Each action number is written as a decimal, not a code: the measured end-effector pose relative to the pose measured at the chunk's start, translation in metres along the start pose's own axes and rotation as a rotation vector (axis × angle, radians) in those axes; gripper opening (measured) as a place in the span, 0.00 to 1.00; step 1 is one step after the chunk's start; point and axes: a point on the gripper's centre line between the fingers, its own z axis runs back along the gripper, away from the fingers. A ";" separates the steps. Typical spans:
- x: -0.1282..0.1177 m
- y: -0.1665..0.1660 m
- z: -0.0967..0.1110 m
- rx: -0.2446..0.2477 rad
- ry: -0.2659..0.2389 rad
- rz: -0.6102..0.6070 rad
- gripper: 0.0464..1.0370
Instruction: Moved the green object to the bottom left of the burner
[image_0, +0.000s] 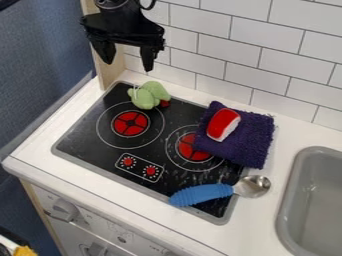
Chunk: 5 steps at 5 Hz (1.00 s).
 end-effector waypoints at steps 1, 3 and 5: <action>-0.006 0.000 -0.010 0.000 0.040 0.001 0.96; -0.004 -0.005 -0.048 0.003 0.149 -0.048 0.96; 0.002 -0.011 -0.094 -0.026 0.243 -0.132 0.96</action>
